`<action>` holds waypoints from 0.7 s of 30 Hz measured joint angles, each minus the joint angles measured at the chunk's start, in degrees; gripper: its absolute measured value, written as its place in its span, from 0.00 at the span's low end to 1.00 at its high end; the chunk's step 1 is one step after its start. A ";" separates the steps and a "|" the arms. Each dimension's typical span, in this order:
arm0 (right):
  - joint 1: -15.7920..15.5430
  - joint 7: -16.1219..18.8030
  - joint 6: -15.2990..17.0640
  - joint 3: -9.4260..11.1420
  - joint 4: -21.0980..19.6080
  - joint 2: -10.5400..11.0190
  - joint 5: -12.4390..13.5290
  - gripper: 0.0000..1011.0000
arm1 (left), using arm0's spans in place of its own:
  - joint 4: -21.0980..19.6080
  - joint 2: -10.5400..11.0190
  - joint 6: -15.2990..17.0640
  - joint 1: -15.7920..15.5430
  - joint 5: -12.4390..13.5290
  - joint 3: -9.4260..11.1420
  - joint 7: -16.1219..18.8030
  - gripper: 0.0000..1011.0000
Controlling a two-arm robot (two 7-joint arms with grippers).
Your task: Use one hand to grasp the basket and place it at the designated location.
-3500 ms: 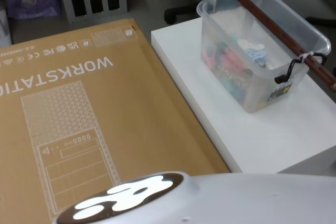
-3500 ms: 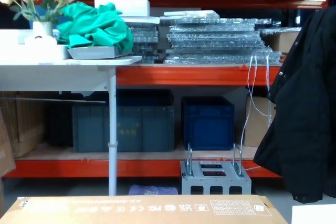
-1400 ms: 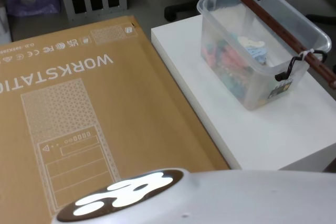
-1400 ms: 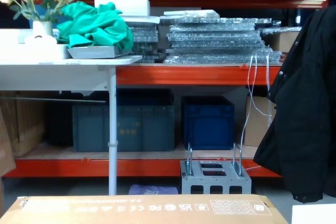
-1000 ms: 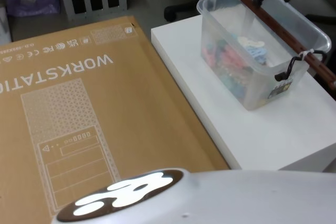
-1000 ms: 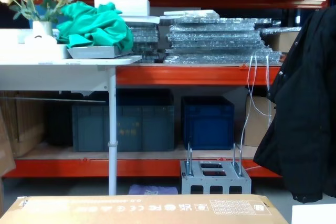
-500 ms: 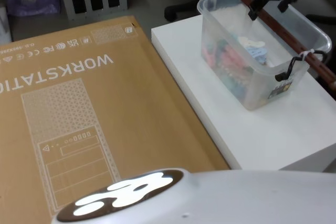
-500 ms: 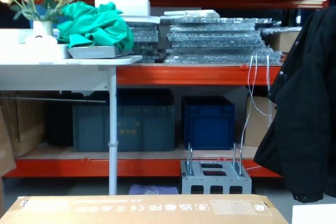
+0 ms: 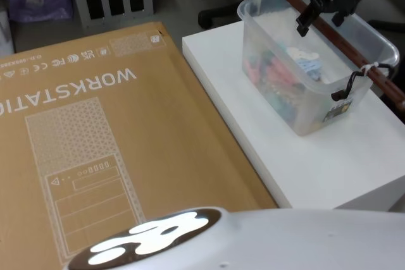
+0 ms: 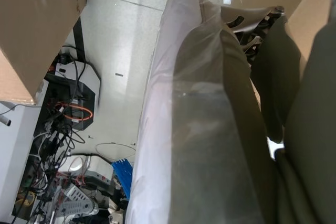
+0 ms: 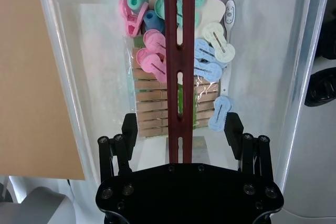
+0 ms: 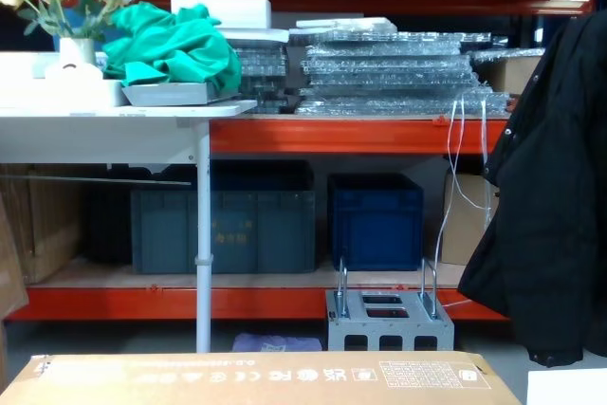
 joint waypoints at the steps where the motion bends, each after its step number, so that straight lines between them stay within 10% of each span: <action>1: 0.04 0.00 -0.05 -0.11 0.19 -0.11 -0.07 0.99 | 0.00 0.00 0.00 0.00 0.00 0.00 0.00 0.00; 21: 0.76 0.08 -0.35 -1.39 1.62 -0.86 -0.04 0.90 | 0.00 0.00 0.00 0.00 0.00 0.00 0.00 0.00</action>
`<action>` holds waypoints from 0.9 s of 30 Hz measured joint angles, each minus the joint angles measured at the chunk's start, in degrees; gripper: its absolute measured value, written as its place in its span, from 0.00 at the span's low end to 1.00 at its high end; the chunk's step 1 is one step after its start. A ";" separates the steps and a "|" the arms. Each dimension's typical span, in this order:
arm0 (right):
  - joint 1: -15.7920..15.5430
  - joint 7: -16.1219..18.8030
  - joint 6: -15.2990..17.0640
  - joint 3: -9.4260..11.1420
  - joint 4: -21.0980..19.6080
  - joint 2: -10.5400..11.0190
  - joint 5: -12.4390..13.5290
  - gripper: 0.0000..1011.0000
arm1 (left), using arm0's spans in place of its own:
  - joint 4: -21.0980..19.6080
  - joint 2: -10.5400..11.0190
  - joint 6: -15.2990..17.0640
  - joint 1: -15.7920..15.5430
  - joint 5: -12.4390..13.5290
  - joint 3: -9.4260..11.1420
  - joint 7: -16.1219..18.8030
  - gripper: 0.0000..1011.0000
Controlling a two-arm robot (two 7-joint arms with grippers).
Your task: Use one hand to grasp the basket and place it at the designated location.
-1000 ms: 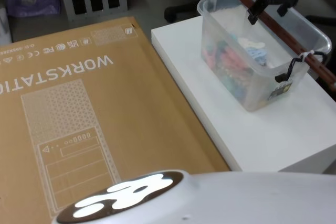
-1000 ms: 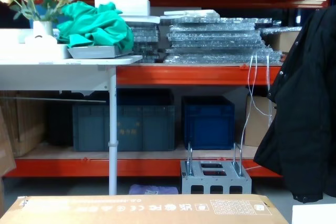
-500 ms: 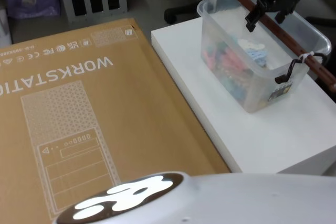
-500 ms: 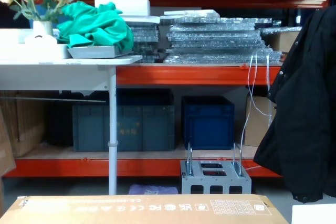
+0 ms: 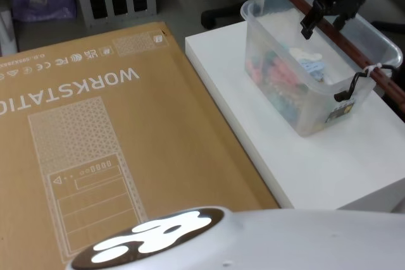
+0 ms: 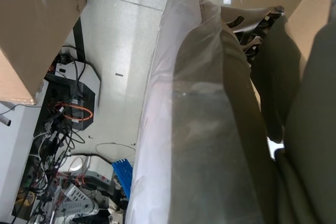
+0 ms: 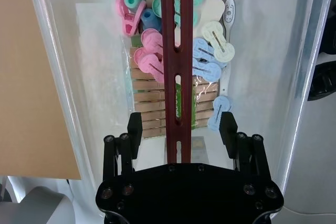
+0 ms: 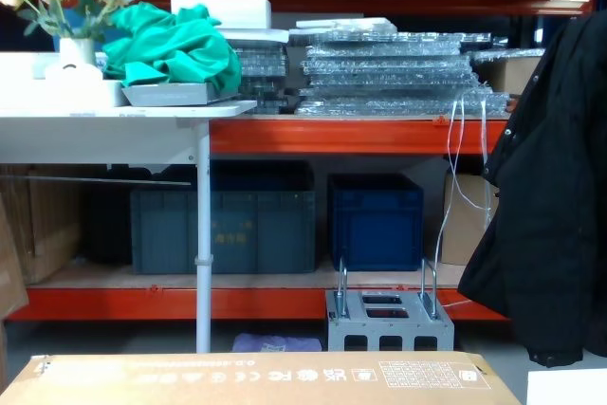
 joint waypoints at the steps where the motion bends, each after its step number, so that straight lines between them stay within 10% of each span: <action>1: 0.02 -0.06 -0.04 0.00 0.00 0.02 0.13 0.88 | 0.00 0.00 0.00 0.00 0.00 0.00 0.00 0.00; 21: 0.10 -0.75 -0.08 0.54 0.15 0.67 1.27 0.26 | 0.00 0.00 0.00 0.00 0.00 0.00 0.00 0.00; 27: 0.02 -0.92 0.04 0.78 0.01 0.82 1.58 0.23 | 0.00 0.00 0.00 0.00 0.00 0.00 0.00 0.00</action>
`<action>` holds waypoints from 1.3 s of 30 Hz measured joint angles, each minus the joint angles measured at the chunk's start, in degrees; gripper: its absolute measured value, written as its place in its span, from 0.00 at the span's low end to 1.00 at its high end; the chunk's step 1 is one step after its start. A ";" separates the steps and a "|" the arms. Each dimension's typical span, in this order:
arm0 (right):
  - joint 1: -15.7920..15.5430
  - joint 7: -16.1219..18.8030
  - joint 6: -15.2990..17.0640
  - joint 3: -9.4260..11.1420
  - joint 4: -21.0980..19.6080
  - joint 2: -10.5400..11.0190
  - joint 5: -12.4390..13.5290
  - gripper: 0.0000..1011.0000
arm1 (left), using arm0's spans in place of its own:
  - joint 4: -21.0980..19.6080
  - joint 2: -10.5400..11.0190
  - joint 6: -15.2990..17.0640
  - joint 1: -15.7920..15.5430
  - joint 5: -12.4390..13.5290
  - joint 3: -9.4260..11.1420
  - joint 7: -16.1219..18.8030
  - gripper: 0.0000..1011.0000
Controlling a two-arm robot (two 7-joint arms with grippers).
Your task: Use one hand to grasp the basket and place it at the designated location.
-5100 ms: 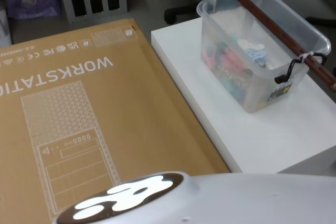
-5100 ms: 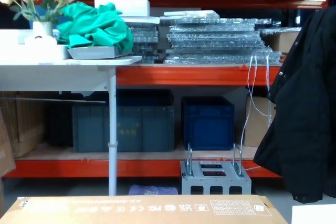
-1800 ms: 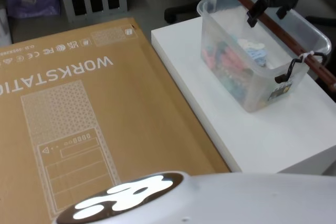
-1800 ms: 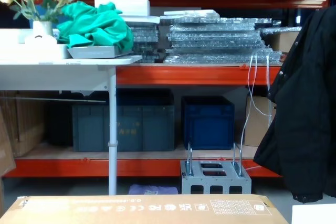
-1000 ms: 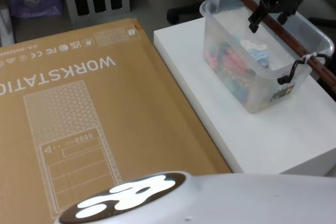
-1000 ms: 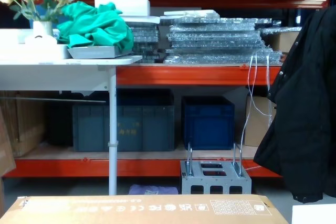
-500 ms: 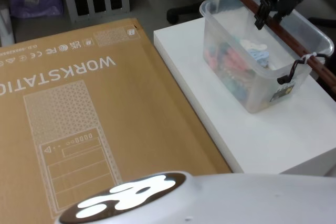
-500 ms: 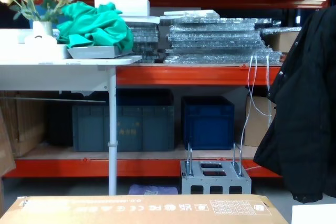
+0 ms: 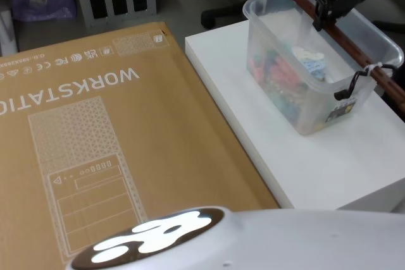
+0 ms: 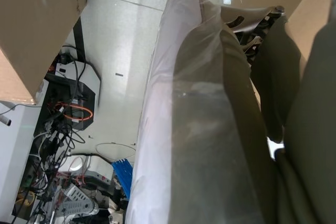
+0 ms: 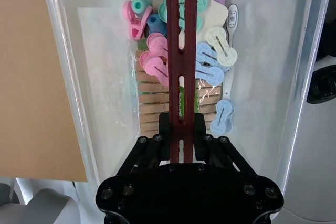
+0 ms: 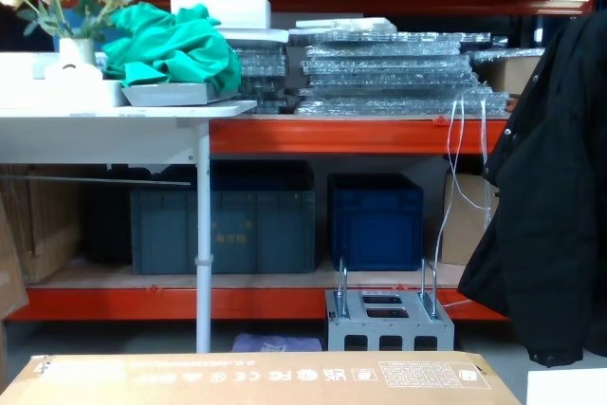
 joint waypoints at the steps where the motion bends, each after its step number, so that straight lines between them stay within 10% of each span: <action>1: -0.02 -0.05 0.01 0.04 -0.01 0.02 0.07 0.23 | 0.00 0.00 0.00 0.00 0.00 0.00 0.00 0.00; 39: 2.24 0.67 0.45 4.13 -11.21 5.12 1.66 0.23 | 0.00 0.00 0.00 0.00 0.00 0.00 0.00 0.00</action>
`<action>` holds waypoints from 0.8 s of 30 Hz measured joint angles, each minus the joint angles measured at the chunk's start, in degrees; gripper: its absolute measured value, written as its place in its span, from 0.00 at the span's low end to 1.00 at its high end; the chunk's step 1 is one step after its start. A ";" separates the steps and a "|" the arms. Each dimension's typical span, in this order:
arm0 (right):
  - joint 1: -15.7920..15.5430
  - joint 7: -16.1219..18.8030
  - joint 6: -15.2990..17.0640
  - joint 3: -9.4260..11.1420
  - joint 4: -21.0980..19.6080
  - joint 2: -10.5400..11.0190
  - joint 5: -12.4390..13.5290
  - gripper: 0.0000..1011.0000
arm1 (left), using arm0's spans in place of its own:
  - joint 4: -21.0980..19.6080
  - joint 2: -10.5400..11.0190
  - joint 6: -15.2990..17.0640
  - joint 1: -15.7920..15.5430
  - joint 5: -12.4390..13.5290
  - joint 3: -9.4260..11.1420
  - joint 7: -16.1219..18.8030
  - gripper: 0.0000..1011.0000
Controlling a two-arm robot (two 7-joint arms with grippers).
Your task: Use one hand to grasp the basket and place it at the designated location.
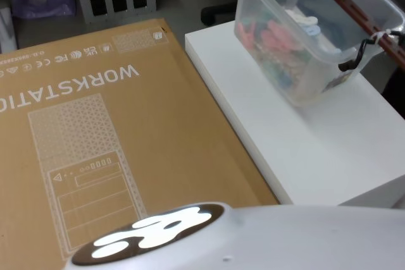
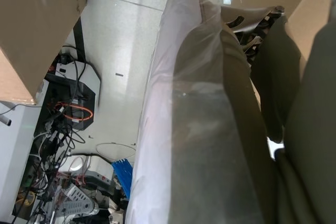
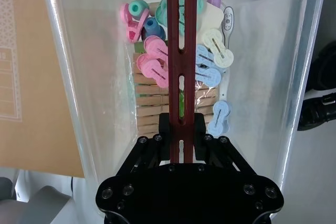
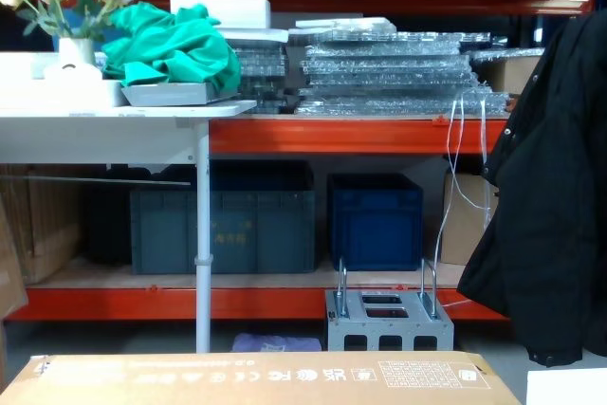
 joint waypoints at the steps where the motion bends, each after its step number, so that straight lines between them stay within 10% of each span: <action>1: 0.00 0.00 0.00 0.00 0.00 0.00 0.00 0.23 | 0.00 0.00 0.00 0.00 0.00 0.00 0.00 0.00; 24: 6.01 3.39 -4.57 -1.45 -4.50 -3.18 -1.04 0.23 | 0.01 0.00 0.00 0.00 0.00 0.00 0.00 0.00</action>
